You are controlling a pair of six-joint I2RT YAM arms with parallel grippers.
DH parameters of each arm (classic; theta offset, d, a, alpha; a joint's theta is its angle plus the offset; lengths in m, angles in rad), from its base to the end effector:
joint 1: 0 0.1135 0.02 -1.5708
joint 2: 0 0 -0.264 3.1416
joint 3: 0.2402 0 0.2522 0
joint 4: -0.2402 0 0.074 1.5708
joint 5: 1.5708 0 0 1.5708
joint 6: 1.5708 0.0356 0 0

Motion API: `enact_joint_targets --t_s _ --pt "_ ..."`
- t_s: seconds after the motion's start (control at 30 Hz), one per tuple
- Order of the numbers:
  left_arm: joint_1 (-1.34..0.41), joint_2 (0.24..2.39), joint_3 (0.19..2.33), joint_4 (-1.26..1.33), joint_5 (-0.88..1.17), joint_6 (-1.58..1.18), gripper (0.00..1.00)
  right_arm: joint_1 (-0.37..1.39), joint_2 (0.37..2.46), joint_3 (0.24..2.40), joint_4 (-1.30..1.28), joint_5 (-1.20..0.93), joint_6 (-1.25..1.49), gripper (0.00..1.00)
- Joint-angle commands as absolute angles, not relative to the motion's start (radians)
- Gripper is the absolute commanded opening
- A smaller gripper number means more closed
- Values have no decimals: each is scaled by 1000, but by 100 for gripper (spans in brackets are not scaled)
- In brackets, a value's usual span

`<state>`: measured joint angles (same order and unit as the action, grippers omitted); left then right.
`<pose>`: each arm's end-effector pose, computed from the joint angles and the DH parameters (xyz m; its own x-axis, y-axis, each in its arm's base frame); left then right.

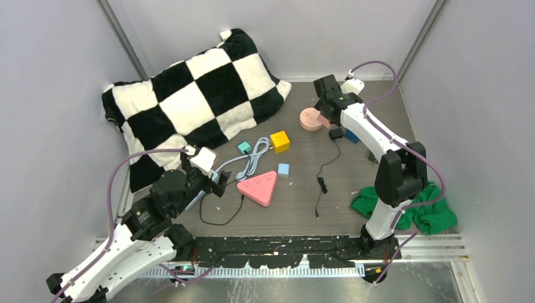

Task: Insert the plug
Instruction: Insert the plug into the socket.

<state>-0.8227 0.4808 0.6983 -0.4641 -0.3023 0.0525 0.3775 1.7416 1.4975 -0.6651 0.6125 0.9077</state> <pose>0.0873 -0.0785 0.3207 -0.1394 0.2239 -0.9646 0.5114 0.8504 0.1235 0.3612 0.1212 0.2913 -0.4304 0.5230 -0.7357 0.5945 0.7775 0.2050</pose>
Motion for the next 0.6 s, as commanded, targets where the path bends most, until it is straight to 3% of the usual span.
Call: enact_joint_targets --t_s 0.0,0.57 --pt "-821 469 698 -429 -284 67 100 370 1802 1610 -668 639 911 50" --pt "-821 460 696 -433 -257 75 99 321 1987 1772 -660 527 867 42"
